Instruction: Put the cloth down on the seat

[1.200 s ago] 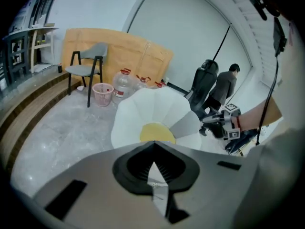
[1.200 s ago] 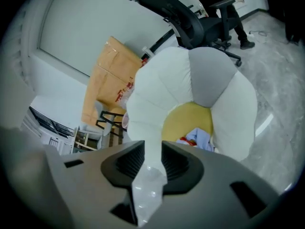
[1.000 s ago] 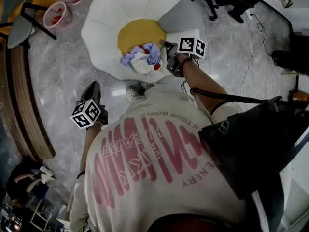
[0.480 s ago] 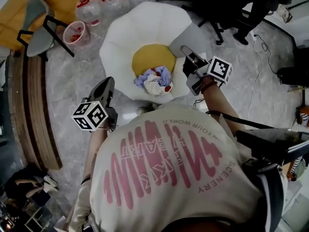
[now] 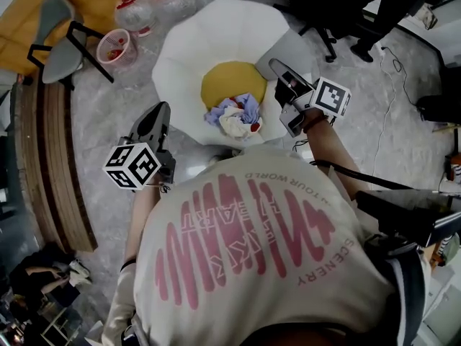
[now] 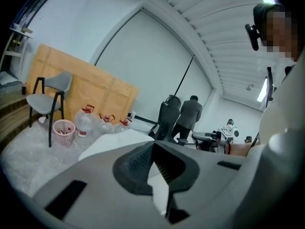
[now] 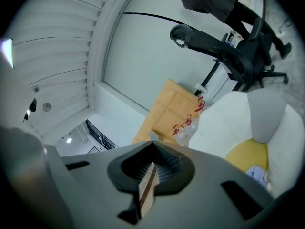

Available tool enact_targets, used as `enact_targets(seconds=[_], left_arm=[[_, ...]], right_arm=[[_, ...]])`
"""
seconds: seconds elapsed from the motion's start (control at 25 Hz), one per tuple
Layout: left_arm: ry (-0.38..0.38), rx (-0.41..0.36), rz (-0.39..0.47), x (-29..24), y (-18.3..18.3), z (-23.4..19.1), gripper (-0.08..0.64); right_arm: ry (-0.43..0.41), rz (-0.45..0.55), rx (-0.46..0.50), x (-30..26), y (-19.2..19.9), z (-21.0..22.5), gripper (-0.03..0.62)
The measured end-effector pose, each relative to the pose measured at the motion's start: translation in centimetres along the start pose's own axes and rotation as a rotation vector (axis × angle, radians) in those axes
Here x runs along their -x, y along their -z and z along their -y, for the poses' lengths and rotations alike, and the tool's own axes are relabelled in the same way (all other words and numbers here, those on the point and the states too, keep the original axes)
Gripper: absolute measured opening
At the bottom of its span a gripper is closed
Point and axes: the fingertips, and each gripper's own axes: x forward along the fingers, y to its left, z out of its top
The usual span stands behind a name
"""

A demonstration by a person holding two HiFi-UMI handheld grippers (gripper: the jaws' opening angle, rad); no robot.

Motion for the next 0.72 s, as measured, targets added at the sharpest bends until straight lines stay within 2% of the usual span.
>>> enact_targets(seconds=[0.2, 0.72], left_arm=[[-0.009, 0.017, -0.002, 0.6, 0.4, -0.6, 0.011], [-0.01, 0.005, 0.023, 2.2, 0.7, -0.2, 0.011]], right_arm=[[-0.004, 0.01, 0.001, 0.6, 0.0, -0.1, 0.011], [-0.01, 0.019, 0.019, 1.6, 1.0, -0.4, 0.011]])
